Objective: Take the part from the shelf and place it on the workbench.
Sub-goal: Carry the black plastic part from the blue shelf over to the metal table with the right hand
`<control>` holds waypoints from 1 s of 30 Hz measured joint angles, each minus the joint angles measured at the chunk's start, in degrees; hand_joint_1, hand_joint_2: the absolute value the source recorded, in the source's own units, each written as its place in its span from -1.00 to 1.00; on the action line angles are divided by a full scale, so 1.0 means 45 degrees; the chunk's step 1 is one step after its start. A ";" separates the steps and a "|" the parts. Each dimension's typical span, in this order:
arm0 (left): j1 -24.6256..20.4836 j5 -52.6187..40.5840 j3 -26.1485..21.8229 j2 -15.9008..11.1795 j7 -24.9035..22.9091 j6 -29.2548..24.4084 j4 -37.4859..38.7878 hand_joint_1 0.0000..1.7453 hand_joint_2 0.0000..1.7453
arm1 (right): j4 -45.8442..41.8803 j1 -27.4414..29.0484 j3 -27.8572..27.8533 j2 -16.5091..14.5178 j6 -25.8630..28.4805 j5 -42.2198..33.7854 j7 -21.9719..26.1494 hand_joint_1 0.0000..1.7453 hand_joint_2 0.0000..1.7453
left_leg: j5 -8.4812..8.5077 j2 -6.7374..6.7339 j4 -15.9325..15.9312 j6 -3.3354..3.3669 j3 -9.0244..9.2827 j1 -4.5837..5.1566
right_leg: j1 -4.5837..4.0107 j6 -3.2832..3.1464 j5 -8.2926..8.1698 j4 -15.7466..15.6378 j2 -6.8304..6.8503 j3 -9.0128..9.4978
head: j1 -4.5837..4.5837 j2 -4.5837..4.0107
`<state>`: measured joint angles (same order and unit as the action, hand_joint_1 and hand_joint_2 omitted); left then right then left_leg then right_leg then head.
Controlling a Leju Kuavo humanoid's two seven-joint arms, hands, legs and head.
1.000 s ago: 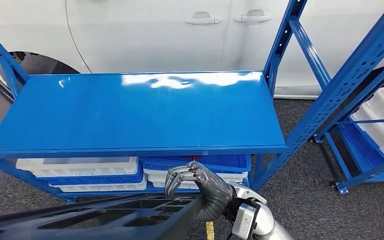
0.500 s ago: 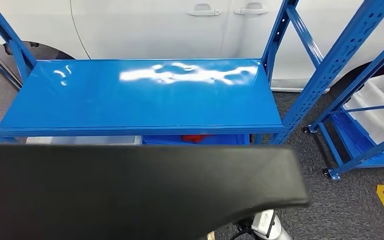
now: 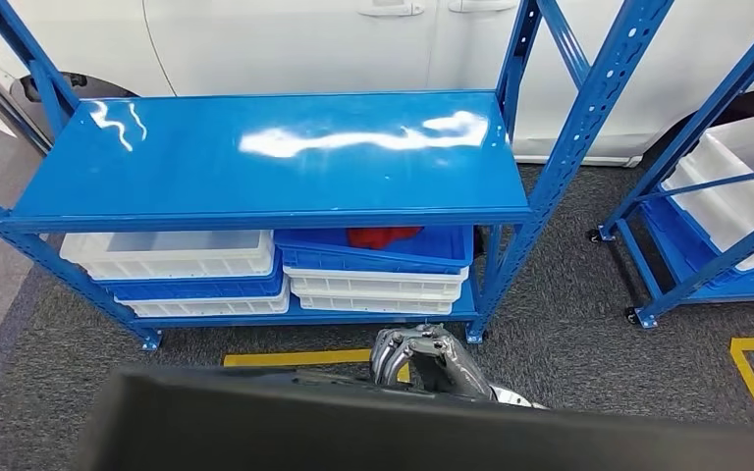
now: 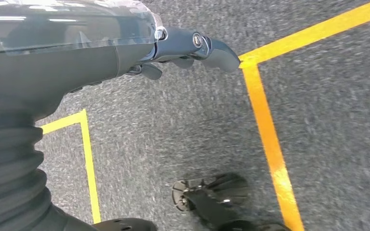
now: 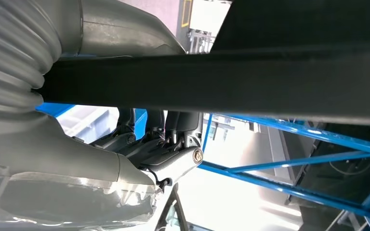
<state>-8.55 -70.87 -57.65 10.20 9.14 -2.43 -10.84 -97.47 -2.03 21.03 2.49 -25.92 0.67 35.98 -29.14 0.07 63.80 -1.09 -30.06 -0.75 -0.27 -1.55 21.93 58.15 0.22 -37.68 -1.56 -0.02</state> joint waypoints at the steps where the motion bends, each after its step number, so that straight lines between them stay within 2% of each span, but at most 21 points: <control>1: -0.0021 0.0001 -0.0011 -0.0001 -0.0018 -0.0017 0.0000 -1.00 1.00 | -0.0038 -0.0004 -0.0068 -0.0045 -0.0010 -0.0069 -0.0035 0.42 1.00 | -0.0156 0.0002 -0.0826 0.0076 0.0549 0.0034 | -0.0012 0.0065 -0.0122 0.0023 0.0004 -0.0078 | 0.0001 0.0001; 3: -0.0041 0.0001 -0.0028 -0.0002 -0.0049 -0.0049 0.0000 -1.00 1.00 | -0.0118 -0.0006 -0.0212 -0.0138 -0.0041 -0.0243 -0.0126 0.42 1.00 | -0.0361 0.0012 -0.1614 0.0219 0.0953 0.0115 | 0.0000 0.0214 -0.0373 -0.0015 0.0018 -0.0109 | 0.0004 0.0001; 5: -0.0019 0.0000 -0.0045 0.0002 -0.0075 -0.0066 0.0001 -1.00 1.00 | -0.0231 0.0067 -0.0375 -0.0222 -0.0108 -0.0452 -0.0203 0.42 1.00 | -0.0074 -0.0021 -0.1647 0.0370 0.0769 0.0094 | 0.0027 0.0372 -0.0447 -0.0034 -0.0013 -0.0164 | 0.0004 0.0000; 6: -0.0012 -0.0001 -0.0052 0.0006 -0.0084 -0.0066 0.0001 -1.00 1.00 | -0.0324 0.0140 -0.0459 -0.0248 -0.0153 -0.0541 -0.0233 0.42 1.00 | 0.0096 -0.0051 -0.1677 0.0464 0.0635 0.0067 | 0.0047 0.0450 -0.0127 0.0172 -0.0037 -0.0262 | 0.0004 0.0000; 7: -0.0008 -0.0005 -0.0057 0.0010 -0.0086 -0.0066 0.0001 -1.00 1.00 | -0.0433 0.0229 -0.0539 -0.0265 -0.0207 -0.0616 -0.0245 0.42 1.00 | 0.0270 -0.0079 -0.1701 0.0533 0.0471 0.0037 | 0.0076 0.0527 0.0458 0.0628 -0.0055 -0.0408 | 0.0004 0.0000; 9: 0.0001 -0.0011 -0.0062 0.0012 -0.0084 -0.0063 0.0001 -1.00 1.00 | -0.0689 0.0453 -0.0666 -0.0297 -0.0338 -0.0711 -0.0262 0.42 1.00 | 0.0592 -0.0107 -0.1677 0.0611 0.0067 0.0036 | 0.0143 0.0665 0.1874 0.2216 -0.0060 -0.0764 | 0.0005 0.0000; 10: 0.0011 -0.0013 -0.0063 0.0012 -0.0084 -0.0063 0.0001 -1.00 1.00 | -0.0835 0.0578 -0.0713 -0.0312 -0.0411 -0.0737 -0.0262 0.42 1.00 | 0.0758 -0.0115 -0.1646 0.0599 -0.0164 0.0037 | 0.0164 0.0722 0.2225 0.3023 -0.0058 -0.0870 | 0.0005 0.0000; 11: 0.0018 -0.0013 -0.0064 0.0012 -0.0084 -0.0064 0.0001 -1.00 1.00 | -0.0983 0.0689 -0.0752 -0.0321 -0.0475 -0.0750 -0.0261 0.42 1.00 | 0.0914 -0.0123 -0.1599 0.0579 -0.0407 0.0037 | 0.0187 0.0763 0.2217 0.3560 -0.0058 -0.0844 | 0.0004 0.0000; 12: 0.0021 -0.0015 -0.0066 0.0012 -0.0084 -0.0066 0.0000 -1.00 1.00 | -0.1124 0.0775 -0.0782 -0.0324 -0.0523 -0.0755 -0.0260 0.42 1.00 | 0.1056 -0.0134 -0.1539 0.0551 -0.0652 0.0036 | 0.0212 0.0787 0.1929 0.3694 -0.0056 -0.0631 | 0.0002 0.0001; 13: 0.0021 -0.0016 -0.0066 0.0012 -0.0084 -0.0067 0.0000 -1.00 1.00 | -0.1249 0.0825 -0.0802 -0.0325 -0.0562 -0.0755 -0.0259 0.42 1.00 | 0.1180 -0.0141 -0.1467 0.0513 -0.0895 0.0034 | 0.0237 0.0791 0.1540 0.3347 -0.0053 -0.0178 | 0.0001 0.0001; 14: 0.0017 -0.0017 -0.0066 0.0012 -0.0084 -0.0067 0.0000 -1.00 1.00 | -0.1354 0.0841 -0.0818 -0.0327 -0.0590 -0.0753 -0.0257 0.42 1.00 | 0.1289 -0.0148 -0.1379 0.0469 -0.1100 0.0032 | 0.0254 0.0771 0.1341 0.2574 -0.0053 0.0483 | 0.0001 0.0001; 16: 0.0001 -0.0019 -0.0068 0.0012 -0.0084 -0.0076 0.0000 -1.00 1.00 | -0.1544 0.0827 -0.0857 -0.0329 -0.0631 -0.0751 -0.0253 0.42 1.00 | 0.1487 -0.0146 -0.1252 0.0344 -0.1370 0.0049 | 0.0207 0.0651 0.1582 0.0714 -0.0062 0.1803 | 0.0000 0.0000; 18: -0.0007 -0.0022 -0.0070 0.0012 -0.0085 -0.0104 0.0000 -1.00 1.00 | -0.1653 0.0778 -0.0907 -0.0329 -0.0650 -0.0753 -0.0244 0.42 1.00 | 0.1700 -0.0139 -0.1265 0.0187 -0.1443 0.0043 | 0.0113 0.0468 0.1884 -0.0150 -0.0071 0.2280 | -0.0001 0.0000; 20: 0.0010 -0.0021 -0.0069 0.0012 -0.0087 -0.0133 0.0000 -1.00 1.00 | -0.1669 0.0715 -0.0939 -0.0333 -0.0654 -0.0755 -0.0243 0.42 1.00 | 0.1817 -0.0119 -0.1303 0.0025 -0.1514 0.0014 | 0.0115 0.0261 0.1643 -0.0220 -0.0048 0.2109 | -0.0001 0.0000; 21: 0.0024 -0.0019 -0.0069 0.0012 -0.0090 -0.0143 0.0000 -1.00 1.00 | -0.1669 0.0683 -0.0947 -0.0345 -0.0651 -0.0754 -0.0249 0.42 1.00 | 0.1581 -0.0105 -0.1146 -0.0036 -0.1621 0.0006 | 0.0136 0.0154 0.1477 -0.0255 -0.0029 0.1975 | -0.0001 0.0000; 23: 0.0038 -0.0018 -0.0070 0.0012 -0.0092 -0.0160 0.0000 -1.00 1.00 | -0.1669 0.0640 -0.0960 -0.0391 -0.0642 -0.0748 -0.0266 0.42 1.00 | 0.0398 -0.0085 -0.0069 -0.0121 -0.1996 -0.0017 | 0.0162 0.0009 0.1130 -0.0306 0.0011 0.1630 | -0.0004 0.0000; 25: 0.0043 -0.0016 -0.0070 0.0012 -0.0093 -0.0172 0.0000 -1.00 1.00 | -0.1668 0.0630 -0.0970 -0.0426 -0.0639 -0.0729 -0.0293 0.42 1.00 | -0.0707 -0.0086 0.1608 -0.0188 -0.2339 -0.0015 | 0.0126 -0.0038 0.0830 -0.0284 0.0027 0.1235 | -0.0004 0.0000; 26: 0.0049 -0.0012 -0.0070 0.0012 -0.0093 -0.0176 0.0000 -1.00 1.00 | -0.1668 0.0629 -0.0973 -0.0431 -0.0639 -0.0718 -0.0311 0.42 1.00 | -0.0818 -0.0087 0.2201 -0.0206 -0.2353 -0.0015 | 0.0108 -0.0035 0.0688 -0.0263 0.0034 0.1036 | -0.0004 0.0000; 27: 0.0056 -0.0006 -0.0072 0.0012 -0.0093 -0.0180 0.0000 -1.00 1.00 | -0.1668 0.0627 -0.0973 -0.0431 -0.0641 -0.0708 -0.0327 0.42 1.00 | -0.0634 -0.0087 0.2417 -0.0207 -0.2189 -0.0015 | 0.0096 -0.0020 0.0555 -0.0233 0.0039 0.0837 | -0.0004 0.0000; 28: 0.0060 0.0002 -0.0073 0.0012 -0.0092 -0.0183 0.0000 -1.00 1.00 | -0.1667 0.0624 -0.0973 -0.0431 -0.0642 -0.0706 -0.0339 0.42 1.00 | -0.0273 -0.0087 0.2193 -0.0191 -0.1822 -0.0015 | 0.0091 0.0005 0.0431 -0.0199 0.0039 0.0641 | -0.0004 0.0000; 30: 0.0047 0.0022 -0.0079 0.0011 -0.0087 -0.0197 0.0000 -1.00 1.00 | -0.1668 0.0580 -0.0977 -0.0436 -0.0645 -0.0710 -0.0354 0.42 1.00 | 0.0168 -0.0083 0.0646 -0.0108 -0.0519 0.0004 | 0.0070 0.0086 0.0209 -0.0089 0.0029 0.0312 | -0.0004 0.0000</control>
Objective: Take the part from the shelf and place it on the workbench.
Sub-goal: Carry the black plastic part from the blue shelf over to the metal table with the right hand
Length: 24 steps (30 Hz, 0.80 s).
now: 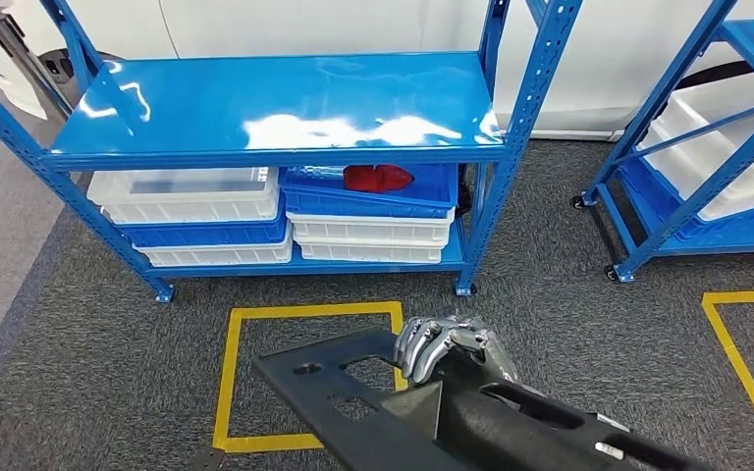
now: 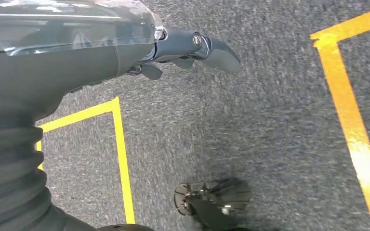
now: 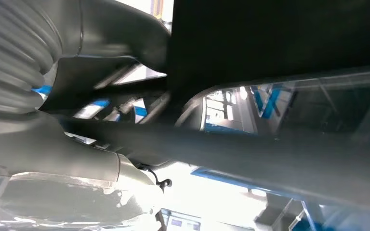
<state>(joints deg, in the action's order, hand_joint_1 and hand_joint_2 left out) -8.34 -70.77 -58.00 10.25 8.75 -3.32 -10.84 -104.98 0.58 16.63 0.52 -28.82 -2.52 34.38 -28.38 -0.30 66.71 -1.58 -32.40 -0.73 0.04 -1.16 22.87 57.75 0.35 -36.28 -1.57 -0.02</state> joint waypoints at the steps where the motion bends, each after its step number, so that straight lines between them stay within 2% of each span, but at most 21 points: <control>1: -0.0020 0.0010 -0.0002 -0.0001 0.0012 -0.0012 0.0000 -1.00 1.00 | 0.0000 -0.0029 -0.0005 -0.0004 -0.0001 -0.0002 -0.0005 0.42 1.00 | -0.0090 0.0004 -0.0953 0.0067 0.0672 0.0022 | -0.0017 0.0062 -0.0098 0.0058 0.0000 -0.0112 | 0.0000 0.0000; 2: -0.0035 0.0021 -0.0007 -0.0002 0.0030 -0.0024 0.0000 -1.00 1.00 | 0.0000 -0.0061 -0.0010 -0.0009 -0.0005 -0.0002 -0.0010 0.42 1.00 | -0.0262 0.0010 -0.1678 0.0140 0.1138 0.0050 | -0.0029 0.0130 -0.0198 0.0095 0.0007 -0.0176 | 0.0001 0.0000; 3: -0.0043 0.0038 -0.0015 -0.0004 0.0051 -0.0036 0.0000 -1.00 1.00 | 0.0002 -0.0082 -0.0012 -0.0015 -0.0007 -0.0002 -0.0015 0.42 1.00 | -0.0422 0.0015 -0.2106 0.0216 0.1376 0.0090 | -0.0033 0.0204 -0.0299 0.0099 0.0019 -0.0209 | 0.0001 0.0000; 5: -0.0014 0.0077 -0.0035 -0.0001 0.0095 -0.0053 0.0001 -1.00 1.00 | 0.0005 -0.0098 -0.0015 -0.0026 -0.0009 -0.0006 -0.0017 0.42 1.00 | -0.0315 0.0002 -0.2251 0.0379 0.1298 0.0081 | -0.0010 0.0360 -0.0445 0.0077 0.0024 -0.0241 | 0.0002 0.0000; 6: 0.0000 0.0093 -0.0047 0.0001 0.0115 -0.0056 0.0002 -1.00 1.00 | 0.0004 -0.0089 -0.0015 -0.0029 -0.0005 -0.0006 -0.0021 0.42 1.00 | -0.0191 -0.0017 -0.2264 0.0475 0.1209 0.0064 | 0.0012 0.0431 -0.0272 0.0195 0.0006 -0.0317 | 0.0002 0.0000; 7: 0.0009 0.0103 -0.0056 0.0004 0.0141 -0.0056 0.0004 -1.00 1.00 | 0.0002 -0.0071 -0.0015 -0.0029 -0.0001 -0.0001 -0.0027 0.42 1.00 | -0.0051 -0.0040 -0.2290 0.0563 0.1093 0.0036 | 0.0029 0.0495 0.0135 0.0541 -0.0015 -0.0462 | 0.0004 0.0000; 8: 0.0007 0.0110 -0.0063 0.0006 0.0171 -0.0056 0.0005 -1.00 1.00 | 0.0001 -0.0046 -0.0015 -0.0029 0.0001 0.0012 -0.0031 0.42 1.00 | 0.0084 -0.0064 -0.2293 0.0631 0.0948 0.0028 | 0.0061 0.0547 0.0747 0.1158 -0.0034 -0.0680 | 0.0004 0.0000; 9: 0.0007 0.0113 -0.0068 0.0006 0.0199 -0.0055 0.0005 -1.00 1.00 | 0.0000 -0.0017 -0.0015 -0.0029 -0.0003 0.0033 -0.0036 0.42 1.00 | 0.0215 -0.0070 -0.2285 0.0678 0.0791 0.0034 | 0.0071 0.0596 0.1407 0.1974 -0.0041 -0.0935 | 0.0005 0.0000; 10: 0.0011 0.0114 -0.0072 0.0006 0.0220 -0.0055 0.0005 -1.00 1.00 | 0.0000 0.0023 -0.0015 -0.0029 -0.0009 0.0059 -0.0039 0.42 1.00 | 0.0342 -0.0076 -0.2273 0.0689 0.0629 0.0037 | 0.0079 0.0637 0.1898 0.2823 -0.0043 -0.1148 | 0.0005 0.0000; 11: 0.0017 0.0117 -0.0079 0.0006 0.0234 -0.0055 0.0005 -1.00 1.00 | 0.0000 0.0071 -0.0015 -0.0029 -0.0018 0.0087 -0.0039 0.42 1.00 | 0.0467 -0.0077 -0.2252 0.0684 0.0459 0.0040 | 0.0088 0.0670 0.2102 0.3466 -0.0043 -0.1242 | 0.0005 0.0000; 12: 0.0026 0.0117 -0.0090 0.0006 0.0240 -0.0053 0.0004 -1.00 1.00 | 0.0000 0.0117 -0.0015 -0.0029 -0.0036 0.0112 -0.0039 0.42 1.00 | 0.0578 -0.0077 -0.2223 0.0669 0.0294 0.0042 | 0.0099 0.0683 0.2013 0.3713 -0.0043 -0.1138 | 0.0005 0.0000; 13: 0.0033 0.0117 -0.0104 0.0006 0.0244 -0.0051 0.0004 -1.00 1.00 | 0.0000 0.0151 -0.0015 -0.0029 -0.0058 0.0133 -0.0038 0.42 1.00 | 0.0674 -0.0076 -0.2186 0.0645 0.0132 0.0044 | 0.0109 0.0672 0.1721 0.3472 -0.0042 -0.0787 | 0.0005 0.0001; 14: 0.0037 0.0117 -0.0123 0.0007 0.0248 -0.0049 0.0004 -1.00 1.00 | -0.0001 0.0171 -0.0015 -0.0029 -0.0086 0.0148 -0.0036 0.42 1.00 | 0.0750 -0.0074 -0.2141 0.0615 -0.0003 0.0045 | 0.0111 0.0629 0.1373 0.2764 -0.0044 -0.0202 | 0.0004 0.0001; 15: 0.0040 0.0115 -0.0138 0.0013 0.0250 -0.0046 0.0003 -1.00 1.00 | -0.0005 0.0172 -0.0015 -0.0029 -0.0112 0.0158 -0.0035 0.42 1.00 | 0.0809 -0.0073 -0.2096 0.0579 -0.0110 0.0048 | 0.0097 0.0557 0.1189 0.1817 -0.0045 0.0474 | 0.0004 0.0001; 16: 0.0036 0.0115 -0.0152 0.0021 0.0254 -0.0045 0.0004 -1.00 1.00 | -0.0015 0.0171 -0.0015 -0.0029 -0.0132 0.0163 -0.0032 0.42 1.00 | 0.0868 -0.0073 -0.2055 0.0528 -0.0188 0.0058 | 0.0070 0.0484 0.1133 0.0909 -0.0045 0.1076 | 0.0002 0.0001; 17: 0.0030 0.0115 -0.0161 0.0028 0.0259 -0.0044 0.0004 -1.00 1.00 | -0.0027 0.0172 -0.0015 -0.0029 -0.0152 0.0163 -0.0029 0.42 1.00 | 0.0929 -0.0076 -0.2031 0.0467 -0.0243 0.0066 | 0.0034 0.0418 0.1175 0.0262 -0.0047 0.1468 | 0.0002 0.0000; 18: 0.0026 0.0115 -0.0168 0.0036 0.0264 -0.0036 0.0004 -1.00 1.00 | -0.0039 0.0173 -0.0016 -0.0029 -0.0166 0.0163 -0.0026 0.42 1.00 | 0.0997 -0.0080 -0.2024 0.0397 -0.0289 0.0066 | -0.0005 0.0370 0.1261 -0.0064 -0.0049 0.1628 | 0.0004 0.0000; 20: 0.0030 0.0117 -0.0182 0.0052 0.0274 -0.0022 0.0005 -1.00 1.00 | -0.0060 0.0188 -0.0018 -0.0030 -0.0196 0.0163 -0.0021 0.42 1.00 | 0.1099 -0.0085 -0.2021 0.0242 -0.0353 0.0055 | -0.0005 0.0256 0.1158 -0.0232 -0.0034 0.1599 | 0.0002 0.0000; 21: 0.0038 0.0118 -0.0193 0.0058 0.0283 -0.0016 0.0004 -1.00 1.00 | -0.0067 0.0192 -0.0018 -0.0033 -0.0205 0.0163 -0.0019 0.42 1.00 | 0.0979 -0.0073 -0.1917 0.0171 -0.0421 0.0048 | 0.0023 0.0175 0.1053 -0.0301 -0.0011 0.1551 | 0.0001 0.0000; 22: 0.0044 0.0123 -0.0206 0.0062 0.0291 -0.0016 0.0004 -1.00 1.00 | -0.0074 0.0196 -0.0015 -0.0042 -0.0213 0.0163 -0.0019 0.42 1.00 | 0.0673 -0.0057 -0.1625 0.0113 -0.0544 0.0041 | 0.0058 0.0083 0.0931 -0.0366 0.0016 0.1484 | 0.0000 0.0000; 24: 0.0049 0.0137 -0.0234 0.0060 0.0304 -0.0016 0.0004 -1.00 1.00 | -0.0081 0.0198 -0.0005 -0.0078 -0.0222 0.0163 -0.0019 0.42 1.00 | -0.0397 -0.0027 -0.0328 0.0020 -0.0995 0.0015 | 0.0082 -0.0018 0.0716 -0.0420 0.0055 0.1283 | 0.0000 0.0000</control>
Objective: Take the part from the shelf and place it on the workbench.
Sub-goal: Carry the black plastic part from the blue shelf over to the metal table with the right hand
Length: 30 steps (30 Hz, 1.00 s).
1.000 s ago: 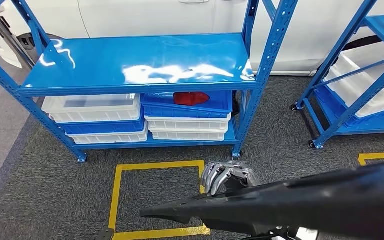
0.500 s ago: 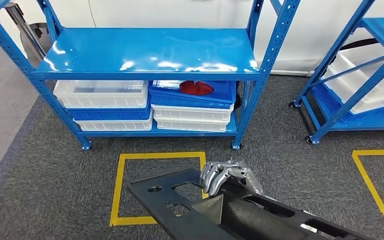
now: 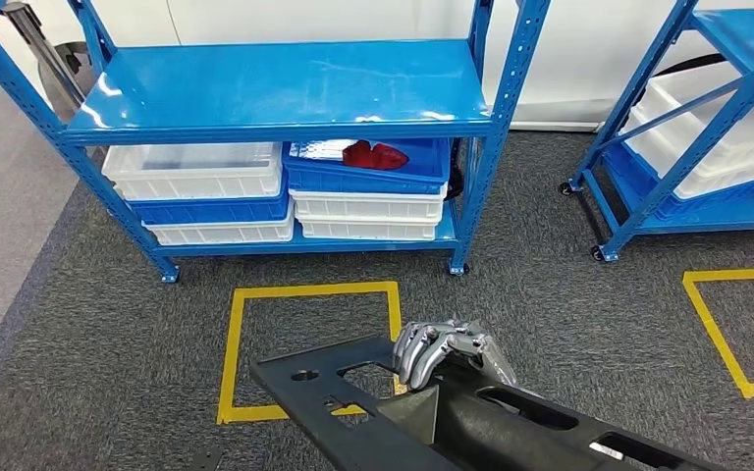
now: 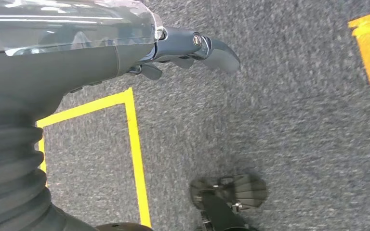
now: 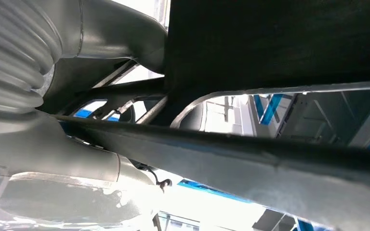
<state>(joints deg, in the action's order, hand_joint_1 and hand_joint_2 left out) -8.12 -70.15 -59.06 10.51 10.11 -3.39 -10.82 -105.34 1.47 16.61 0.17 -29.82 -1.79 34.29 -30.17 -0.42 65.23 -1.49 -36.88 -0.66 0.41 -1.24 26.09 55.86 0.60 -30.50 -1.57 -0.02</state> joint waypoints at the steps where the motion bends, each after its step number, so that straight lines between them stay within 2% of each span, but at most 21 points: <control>1: 0.0001 0.0007 -0.0012 0.0000 0.0001 0.0000 0.0001 -1.00 1.00 | -0.0001 0.0002 0.0006 -0.0016 -0.0003 0.0000 0.0000 0.42 1.00 | -0.0501 0.0004 0.0855 -0.0043 -0.0254 -0.0016 | -0.0003 -0.0011 -0.0094 0.0013 0.0008 -0.0128 | 0.0000 0.0000; 2: 0.0004 0.0011 -0.0022 0.0000 0.0001 0.0000 0.0001 -1.00 1.00 | 0.0000 0.0003 0.0011 -0.0024 -0.0005 0.0000 0.0000 0.42 1.00 | -0.0790 0.0004 0.1541 -0.0088 -0.0411 -0.0031 | -0.0005 0.0005 -0.0187 0.0034 0.0011 -0.0262 | 0.0000 0.0000; 3: 0.0005 0.0012 -0.0029 0.0000 0.0001 0.0000 0.0001 -1.00 1.00 | 0.0001 0.0002 0.0016 -0.0024 -0.0007 0.0000 0.0000 0.42 1.00 | -0.0813 0.0003 0.1856 -0.0127 -0.0384 -0.0052 | 0.0001 0.0030 -0.0275 0.0069 0.0013 -0.0401 | 0.0000 0.0000; 4: 0.0004 0.0012 -0.0034 -0.0001 0.0001 0.0000 0.0000 -1.00 1.00 | 0.0001 0.0000 0.0018 -0.0024 -0.0010 0.0000 0.0000 0.42 1.00 | -0.0591 0.0002 0.1680 -0.0161 -0.0127 -0.0077 | 0.0012 0.0066 -0.0350 0.0119 0.0012 -0.0539 | 0.0000 0.0000; 6: -0.0017 0.0012 -0.0038 -0.0004 0.0001 0.0001 -0.0002 -1.00 1.00 | 0.0000 -0.0010 0.0019 -0.0028 -0.0015 0.0000 -0.0001 0.42 1.00 | 0.0039 0.0003 0.0104 -0.0207 0.0938 -0.0143 | 0.0048 0.0165 -0.0454 0.0270 0.0009 -0.0792 | 0.0000 0.0001; 7: -0.0035 0.0010 -0.0038 -0.0005 0.0001 0.0006 -0.0004 -1.00 1.00 | -0.0005 -0.0023 0.0019 -0.0034 -0.0016 0.0000 -0.0005 0.42 1.00 | 0.0213 0.0027 -0.0743 -0.0178 0.1457 -0.0131 | 0.0049 0.0235 -0.0498 0.0360 0.0004 -0.0911 | 0.0000 0.0001; 8: -0.0045 0.0000 -0.0037 -0.0005 0.0000 0.0015 -0.0004 -1.00 1.00 | -0.0010 -0.0040 0.0021 -0.0044 -0.0017 0.0001 -0.0015 0.42 1.00 | 0.0279 0.0052 -0.1336 -0.0126 0.1785 -0.0115 | 0.0041 0.0313 -0.0551 0.0429 0.0002 -0.1000 | 0.0001 0.0002; 9: -0.0048 -0.0011 -0.0037 -0.0005 -0.0002 0.0024 -0.0002 -1.00 1.00 | -0.0016 -0.0062 0.0023 -0.0052 -0.0016 0.0002 -0.0026 0.42 1.00 | 0.0253 0.0080 -0.1632 -0.0046 0.1914 -0.0088 | 0.0024 0.0396 -0.0616 0.0473 -0.0001 -0.1070 | 0.0001 0.0002; 12: -0.0044 -0.0043 -0.0041 -0.0011 -0.0030 0.0039 0.0000 -1.00 1.00 | -0.0026 -0.0110 0.0028 -0.0063 -0.0007 0.0002 -0.0097 0.42 1.00 | 0.0415 0.0089 -0.1674 0.0301 0.1706 -0.0079 | 0.0029 0.0638 -0.0716 0.0536 -0.0028 -0.1219 | 0.0004 0.0001; 13: -0.0059 -0.0046 -0.0043 -0.0012 -0.0038 0.0039 -0.0001 -1.00 1.00 | -0.0026 -0.0116 0.0028 -0.0063 -0.0001 -0.0004 -0.0131 0.42 1.00 | 0.0506 0.0077 -0.1690 0.0430 0.1608 -0.0088 | 0.0048 0.0702 -0.0483 0.0765 -0.0045 -0.1344 | 0.0005 0.0000; 14: -0.0073 -0.0045 -0.0044 -0.0011 -0.0037 0.0043 -0.0002 -1.00 1.00 | -0.0026 -0.0121 0.0027 -0.0063 0.0012 -0.0013 -0.0172 0.42 1.00 | 0.0604 0.0064 -0.1711 0.0539 0.1498 -0.0093 | 0.0068 0.0757 -0.0049 0.1271 -0.0064 -0.1553 | 0.0005 0.0000; 16: -0.0076 -0.0035 -0.0044 -0.0010 -0.0018 0.0050 -0.0004 -1.00 1.00 | -0.0019 -0.0126 0.0026 -0.0063 0.0042 -0.0033 -0.0240 0.42 1.00 | 0.0768 0.0051 -0.1699 0.0650 0.1280 -0.0040 | 0.0077 0.0828 0.1037 0.2904 -0.0079 -0.2124 | 0.0005 0.0001; 17: -0.0067 -0.0030 -0.0045 -0.0011 -0.0007 0.0052 -0.0004 -1.00 1.00 | -0.0009 -0.0124 0.0024 -0.0063 0.0061 -0.0038 -0.0268 0.42 1.00 | 0.0845 0.0046 -0.1691 0.0669 0.1176 0.0001 | 0.0075 0.0838 0.1385 0.3667 -0.0080 -0.2347 | 0.0005 0.0001; 18: -0.0060 -0.0028 -0.0048 -0.0012 0.0004 0.0051 -0.0004 -1.00 1.00 | 0.0006 -0.0122 0.0024 -0.0063 0.0080 -0.0038 -0.0288 0.42 1.00 | 0.0912 0.0042 -0.1683 0.0685 0.1085 0.0051 | 0.0067 0.0812 0.1481 0.4056 -0.0080 -0.2389 | 0.0005 0.0001; 19: -0.0056 -0.0027 -0.0050 -0.0012 0.0016 0.0050 -0.0004 -1.00 1.00 | 0.0022 -0.0121 0.0023 -0.0063 0.0110 -0.0033 -0.0307 0.42 1.00 | 0.0973 0.0041 -0.1676 0.0697 0.1012 0.0111 | 0.0043 0.0744 0.1332 0.3939 -0.0080 -0.2174 | 0.0005 0.0001; 20: -0.0056 -0.0027 -0.0052 -0.0012 0.0029 0.0049 -0.0003 -1.00 1.00 | 0.0034 -0.0120 0.0022 -0.0063 0.0152 -0.0024 -0.0326 0.42 1.00 | 0.1021 0.0045 -0.1672 0.0711 0.0963 0.0176 | -0.0004 0.0621 0.1017 0.3333 -0.0084 -0.1720 | 0.0005 0.0001; 22: -0.0052 -0.0027 -0.0055 0.0017 0.0064 0.0051 0.0000 -1.00 1.00 | 0.0040 -0.0116 0.0017 -0.0063 0.0237 0.0028 -0.0341 0.42 1.00 | 0.1103 0.0042 -0.1676 0.0709 0.0907 0.0281 | -0.0168 0.0215 0.0499 0.1458 -0.0084 -0.0539 | 0.0002 0.0001; 24: -0.0051 -0.0027 -0.0057 0.0058 0.0096 0.0056 0.0001 -1.00 1.00 | 0.0023 -0.0073 0.0011 -0.0063 0.0278 0.0112 -0.0316 0.42 1.00 | 0.1191 0.0020 -0.1690 0.0616 0.0869 0.0237 | -0.0334 -0.0056 0.0368 0.0397 -0.0043 0.0053 | 0.0000 0.0002; 27: -0.0026 -0.0015 -0.0061 0.0087 0.0135 0.0072 0.0002 -1.00 1.00 | -0.0026 0.0011 0.0004 -0.0067 0.0272 0.0196 -0.0282 0.42 1.00 | 0.1266 -0.0006 -0.1729 0.0421 0.0848 0.0164 | -0.0367 -0.0123 0.0159 0.0016 0.0010 0.0154 | 0.0002 0.0002; 29: 0.0002 0.0006 -0.0066 0.0092 0.0166 0.0064 0.0001 -1.00 1.00 | -0.0069 0.0048 0.0001 -0.0091 0.0250 0.0247 -0.0276 0.42 1.00 | 0.0839 0.0020 -0.1228 0.0292 0.0628 0.0182 | -0.0237 -0.0113 -0.0048 -0.0292 0.0047 0.0234 | 0.0001 0.0001; 30: 0.0016 0.0013 -0.0067 0.0089 0.0179 0.0058 0.0001 -1.00 1.00 | -0.0079 0.0071 0.0000 -0.0107 0.0242 0.0283 -0.0275 0.42 1.00 | 0.0408 0.0037 -0.0569 0.0220 0.0354 0.0145 | -0.0189 -0.0087 -0.0109 -0.0357 0.0064 0.0227 | 0.0001 0.0001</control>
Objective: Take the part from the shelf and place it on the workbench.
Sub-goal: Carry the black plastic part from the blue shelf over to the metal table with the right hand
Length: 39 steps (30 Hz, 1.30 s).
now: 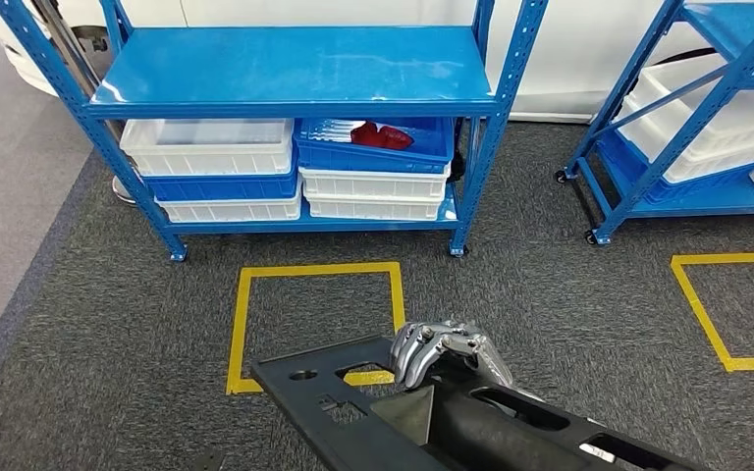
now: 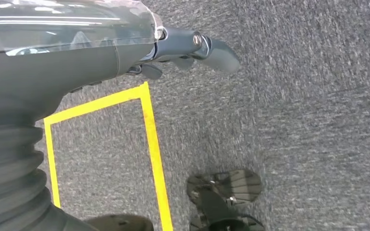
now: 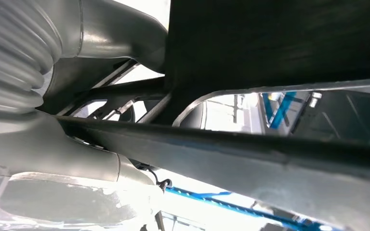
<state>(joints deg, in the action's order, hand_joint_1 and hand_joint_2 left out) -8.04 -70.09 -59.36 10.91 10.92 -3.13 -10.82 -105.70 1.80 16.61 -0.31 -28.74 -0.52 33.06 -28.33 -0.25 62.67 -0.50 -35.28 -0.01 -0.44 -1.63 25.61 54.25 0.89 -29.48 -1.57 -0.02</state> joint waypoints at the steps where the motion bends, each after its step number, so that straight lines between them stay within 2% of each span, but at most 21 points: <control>1: 0.0016 0.0002 -0.0001 -0.0002 0.0010 -0.0006 0.0000 -1.00 1.00 | -0.0004 0.0029 -0.0001 -0.0015 -0.0007 0.0038 -0.0001 0.42 1.00 | -0.0478 0.0009 0.0855 -0.0089 -0.0350 -0.0047 | 0.0026 -0.0001 -0.0028 0.0004 -0.0001 -0.0049 | -0.0001 0.0000; 3: 0.0077 0.0000 -0.0002 -0.0008 0.0021 -0.0008 0.0000 -1.00 1.00 | -0.0006 0.0128 -0.0006 -0.0024 -0.0008 0.0102 -0.0006 0.42 1.00 | -0.0974 0.0010 0.2229 -0.0278 -0.0869 -0.0174 | 0.0079 0.0044 -0.0045 0.0096 -0.0001 -0.0168 | -0.0001 0.0000; 4: 0.0107 -0.0005 -0.0004 -0.0013 0.0027 -0.0010 0.0000 -1.00 1.00 | -0.0007 0.0179 -0.0010 -0.0024 -0.0007 0.0118 -0.0007 0.42 1.00 | -0.0858 0.0007 0.2305 -0.0371 -0.0839 -0.0236 | 0.0120 0.0084 -0.0036 0.0168 -0.0006 -0.0225 | -0.0001 0.0000; 5: 0.0127 -0.0015 -0.0005 -0.0019 0.0033 -0.0010 0.0000 -1.00 1.00 | -0.0012 0.0226 -0.0013 -0.0024 -0.0004 0.0126 -0.0007 0.42 1.00 | -0.0510 0.0002 0.1846 -0.0464 -0.0551 -0.0303 | 0.0176 0.0143 -0.0007 0.0267 -0.0013 -0.0278 | -0.0001 -0.0001; 7: 0.0131 -0.0043 -0.0006 -0.0022 0.0042 -0.0004 0.0001 -1.00 1.00 | -0.0038 0.0303 -0.0024 -0.0024 0.0002 0.0147 -0.0007 0.42 1.00 | 0.0171 -0.0001 0.0161 -0.0619 0.0404 -0.0404 | 0.0271 0.0329 0.0107 0.0535 -0.0032 -0.0409 | -0.0002 -0.0001; 9: 0.0130 -0.0068 -0.0007 -0.0024 0.0047 0.0006 0.0004 -1.00 1.00 | -0.0094 0.0370 -0.0036 -0.0024 0.0013 0.0185 -0.0007 0.42 1.00 | 0.0337 0.0050 -0.0793 -0.0519 0.0909 -0.0411 | 0.0254 0.0511 0.0190 0.0787 -0.0057 -0.0545 | 0.0002 -0.0001; 13: 0.0140 -0.0120 -0.0011 -0.0029 0.0050 0.0017 0.0005 -1.00 1.00 | -0.0248 0.0523 -0.0054 -0.0024 0.0029 0.0254 -0.0008 0.42 1.00 | 0.0292 0.0062 -0.0833 -0.0018 0.0802 -0.0380 | 0.0270 0.0746 0.0320 0.1076 -0.0086 -0.0713 | 0.0006 -0.0001; 15: 0.0133 -0.0161 -0.0011 -0.0028 0.0051 0.0018 0.0005 -1.00 1.00 | -0.0319 0.0582 -0.0067 -0.0024 0.0027 0.0267 -0.0013 0.42 1.00 | 0.0365 -0.0018 -0.0856 0.0152 0.0733 -0.0376 | 0.0307 0.0837 0.0986 0.2093 -0.0111 -0.1174 | 0.0008 -0.0001; 17: 0.0137 -0.0182 -0.0011 -0.0030 0.0051 0.0026 0.0005 -1.00 1.00 | -0.0358 0.0659 -0.0092 -0.0024 0.0011 0.0277 -0.0028 0.42 1.00 | 0.0408 -0.0124 -0.0853 0.0230 0.0643 -0.0323 | 0.0307 0.0876 0.1836 0.3842 -0.0128 -0.1979 | 0.0009 -0.0001; 18: 0.0143 -0.0187 -0.0011 -0.0030 0.0051 0.0032 0.0005 -1.00 1.00 | -0.0364 0.0709 -0.0110 -0.0024 0.0004 0.0282 -0.0039 0.42 1.00 | 0.0420 -0.0191 -0.0852 0.0247 0.0613 -0.0293 | 0.0301 0.0871 0.2024 0.4467 -0.0131 -0.2263 | 0.0009 -0.0001; 19: 0.0146 -0.0189 -0.0011 -0.0030 0.0051 0.0037 0.0005 -1.00 1.00 | -0.0369 0.0754 -0.0127 -0.0024 -0.0004 0.0287 -0.0052 0.42 1.00 | 0.0427 -0.0263 -0.0851 0.0257 0.0599 -0.0267 | 0.0290 0.0843 0.1972 0.4659 -0.0130 -0.2332 | 0.0009 -0.0001; 21: 0.0134 -0.0192 -0.0007 -0.0027 0.0051 0.0041 0.0005 -1.00 1.00 | -0.0391 0.0797 -0.0148 -0.0024 -0.0011 0.0290 -0.0070 0.42 1.00 | 0.0430 -0.0417 -0.0851 0.0258 0.0623 -0.0227 | 0.0238 0.0695 0.1224 0.3521 -0.0039 -0.1723 | 0.0009 -0.0001; 23: 0.0115 -0.0196 0.0004 -0.0013 0.0051 0.0049 0.0005 -1.00 1.00 | -0.0448 0.0783 -0.0159 -0.0024 -0.0022 0.0289 -0.0075 0.42 1.00 | 0.0427 -0.0563 -0.0844 0.0217 0.0645 -0.0188 | 0.0085 0.0475 0.0543 0.1753 0.0419 -0.0851 | 0.0009 -0.0001; 25: 0.0108 -0.0204 0.0013 -0.0004 0.0051 0.0056 0.0005 -1.00 1.00 | -0.0491 0.0767 -0.0174 -0.0024 -0.0033 0.0287 -0.0076 0.42 1.00 | 0.0440 -0.0746 -0.0843 0.0105 0.0624 -0.0152 | -0.0071 0.0328 0.0394 0.1005 0.0701 -0.0578 | 0.0007 0.0000; 27: 0.0090 -0.0213 0.0023 0.0007 0.0050 0.0058 0.0005 -1.00 1.00 | -0.0506 0.0772 -0.0199 -0.0024 -0.0050 0.0287 -0.0079 0.42 1.00 | 0.0441 -0.0940 -0.0869 -0.0045 0.0626 -0.0138 | -0.0063 0.0238 0.0318 0.0907 0.0490 -0.0635 | 0.0007 0.0001; 29: 0.0058 -0.0217 0.0032 0.0013 0.0050 0.0056 0.0004 -1.00 1.00 | -0.0531 0.0760 -0.0222 -0.0032 -0.0097 0.0282 -0.0080 0.42 1.00 | 0.0144 -0.0704 -0.0551 -0.0165 0.0531 -0.0151 | 0.0027 0.0128 0.0183 0.0764 0.0249 -0.0619 | 0.0007 0.0001; 32: 0.0073 -0.0220 0.0029 0.0005 0.0051 0.0049 0.0005 -1.00 1.00 | -0.0544 0.0747 -0.0228 -0.0056 -0.0164 0.0276 -0.0084 0.42 1.00 | -0.1095 -0.0113 0.1672 -0.0257 -0.0369 -0.0170 | 0.0050 0.0031 0.0083 0.0706 -0.0112 -0.0647 | 0.0004 0.0000; 34: 0.0102 -0.0219 0.0028 0.0000 0.0048 0.0049 0.0005 -1.00 1.00 | -0.0544 0.0762 -0.0228 -0.0058 -0.0188 0.0276 -0.0089 0.42 1.00 | -0.1357 -0.0049 0.2739 -0.0276 -0.0816 -0.0168 | 0.0018 0.0011 0.0067 0.0734 -0.0396 -0.0668 | 0.0004 0.0000; 35: 0.0106 -0.0219 0.0028 -0.0001 0.0047 0.0049 0.0005 -1.00 1.00 | -0.0544 0.0765 -0.0228 -0.0058 -0.0199 0.0276 -0.0090 0.42 1.00 | -0.1103 -0.0033 0.2547 -0.0261 -0.0711 -0.0167 | 0.0008 0.0010 0.0065 0.0758 -0.0548 -0.0668 | 0.0004 -0.0001; 37: 0.0097 -0.0219 0.0030 -0.0005 0.0048 0.0047 0.0005 -1.00 1.00 | -0.0544 0.0765 -0.0228 -0.0058 -0.0225 0.0273 -0.0090 0.42 1.00 | -0.0197 0.0227 0.0948 -0.0175 0.0043 -0.0168 | 0.0007 0.0033 0.0080 0.0835 -0.0837 -0.0666 | 0.0004 -0.0001; 39: 0.0090 -0.0220 0.0033 -0.0019 0.0047 0.0044 0.0005 -1.00 1.00 | -0.0544 0.0756 -0.0231 -0.0062 -0.0247 0.0267 -0.0087 0.42 1.00 | 0.0269 0.0628 -0.0496 -0.0089 0.0708 -0.0175 | -0.0006 0.0121 0.0092 0.0956 -0.1096 -0.0754 | 0.0005 -0.0001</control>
<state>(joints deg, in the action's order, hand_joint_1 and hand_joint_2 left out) -7.64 -71.08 -59.21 10.82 11.13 -2.93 -10.80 -108.15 5.20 15.57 -0.58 -29.85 0.68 32.67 -27.12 2.58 60.44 -0.90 -32.10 -0.80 -0.47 -1.09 26.02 58.56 -4.04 -32.87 -1.55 -0.02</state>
